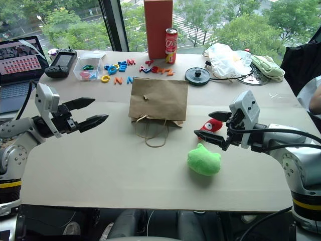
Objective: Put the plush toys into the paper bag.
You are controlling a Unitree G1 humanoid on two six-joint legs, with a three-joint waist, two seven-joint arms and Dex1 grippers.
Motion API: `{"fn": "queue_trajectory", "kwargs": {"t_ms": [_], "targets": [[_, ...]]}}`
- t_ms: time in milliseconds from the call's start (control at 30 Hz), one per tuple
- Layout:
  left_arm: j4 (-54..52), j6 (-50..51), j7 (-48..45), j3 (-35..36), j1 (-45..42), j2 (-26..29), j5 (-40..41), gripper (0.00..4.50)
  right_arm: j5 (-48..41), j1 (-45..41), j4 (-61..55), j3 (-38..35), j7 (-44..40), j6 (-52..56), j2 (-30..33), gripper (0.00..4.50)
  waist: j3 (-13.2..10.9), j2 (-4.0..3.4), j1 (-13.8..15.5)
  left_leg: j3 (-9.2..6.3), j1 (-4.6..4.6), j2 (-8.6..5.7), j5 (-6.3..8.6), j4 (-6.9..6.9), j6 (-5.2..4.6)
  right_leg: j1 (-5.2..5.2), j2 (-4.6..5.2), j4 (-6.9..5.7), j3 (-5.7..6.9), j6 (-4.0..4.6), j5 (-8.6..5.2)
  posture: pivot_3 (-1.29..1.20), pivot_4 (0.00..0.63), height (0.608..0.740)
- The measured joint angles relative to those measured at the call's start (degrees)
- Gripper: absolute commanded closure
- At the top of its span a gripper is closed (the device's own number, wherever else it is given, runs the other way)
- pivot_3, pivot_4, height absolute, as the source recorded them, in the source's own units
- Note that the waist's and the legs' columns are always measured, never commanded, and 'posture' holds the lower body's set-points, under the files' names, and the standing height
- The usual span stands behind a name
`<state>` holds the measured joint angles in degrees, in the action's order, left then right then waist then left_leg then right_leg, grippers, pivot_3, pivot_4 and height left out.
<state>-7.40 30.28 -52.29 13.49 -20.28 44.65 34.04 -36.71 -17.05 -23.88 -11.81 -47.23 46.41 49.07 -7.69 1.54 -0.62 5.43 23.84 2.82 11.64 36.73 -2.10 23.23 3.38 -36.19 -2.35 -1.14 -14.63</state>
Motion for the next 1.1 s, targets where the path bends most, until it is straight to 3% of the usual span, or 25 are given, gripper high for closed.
{"fn": "queue_trajectory", "kwargs": {"t_ms": [67,233,400,500,700,900,1000,1100], "targets": [[0.2,-0.3,-0.2,-0.1,-0.1,0.0,-0.3,0.00,0.0,0.1,0.0,0.0,0.0,0.0,0.0,0.02,0.0,0.00,0.0,0.00,0.00,0.00,0.00,0.00,0.00,0.00,0.00,0.00,0.00,0.00,0.00,0.00,0.150,0.739],[20.9,-23.0,-6.0,-11.6,-8.8,1.1,-17.3,0.00,-0.2,1.8,-2.1,0.3,1.7,0.0,-1.5,0.02,0.0,-0.01,0.8,0.10,-0.04,-0.12,-0.01,0.01,0.00,-0.02,-0.04,0.02,0.02,0.03,0.01,0.00,0.150,0.739],[44.7,-52.5,3.9,-23.6,-21.6,-2.9,-39.3,0.00,-0.6,2.2,-4.4,0.2,3.8,0.2,-2.5,0.02,0.0,0.01,1.5,0.08,0.31,-0.12,0.02,0.08,-0.05,0.08,0.01,0.17,0.06,-0.06,0.06,0.00,0.150,0.739],[52.9,-64.2,9.3,-27.4,-27.4,-7.9,-46.0,0.00,-0.8,2.5,-6.1,0.2,5.4,1.2,-3.0,0.02,0.0,0.01,2.0,0.12,0.49,-0.17,0.10,0.15,-0.18,0.17,0.05,0.21,0.05,-0.14,0.11,0.00,0.150,0.739],[62.4,-76.2,13.9,-31.8,-31.2,-16.5,-50.8,0.00,-2.3,3.1,-8.6,0.0,8.6,2.9,-4.0,0.02,0.0,0.02,1.6,0.02,0.52,-0.22,0.16,0.16,-0.27,0.19,0.02,0.20,0.04,-0.18,0.12,0.00,0.150,0.739],[65.7,-80.3,12.7,-32.0,-32.0,-19.7,-49.7,0.00,-2.8,4.1,-10.0,0.0,11.4,4.1,-4.9,0.02,0.0,0.02,1.2,-0.02,0.45,-0.21,0.15,0.23,-0.27,0.19,-0.02,0.14,0.02,-0.18,0.12,0.00,0.150,0.739],[67.0,-80.9,12.2,-32.0,-32.6,-19.6,-49.7,0.62,-2.8,4.5,-10.5,0.0,12.4,4.2,-5.0,0.00,0.0,0.02,1.1,-0.03,0.43,-0.21,0.15,0.27,-0.28,0.18,-0.02,0.10,0.01,-0.19,0.12,0.00,0.150,0.739],[67.8,-81.4,11.3,-32.0,-32.9,-19.5,-49.7,1.61,-2.8,4.6,-10.6,0.0,12.9,4.2,-5.0,0.00,0.0,0.02,1.2,-0.04,0.44,-0.22,0.15,0.27,-0.27,0.17,-0.02,0.11,0.02,-0.19,0.11,0.00,0.150,0.739]]}}
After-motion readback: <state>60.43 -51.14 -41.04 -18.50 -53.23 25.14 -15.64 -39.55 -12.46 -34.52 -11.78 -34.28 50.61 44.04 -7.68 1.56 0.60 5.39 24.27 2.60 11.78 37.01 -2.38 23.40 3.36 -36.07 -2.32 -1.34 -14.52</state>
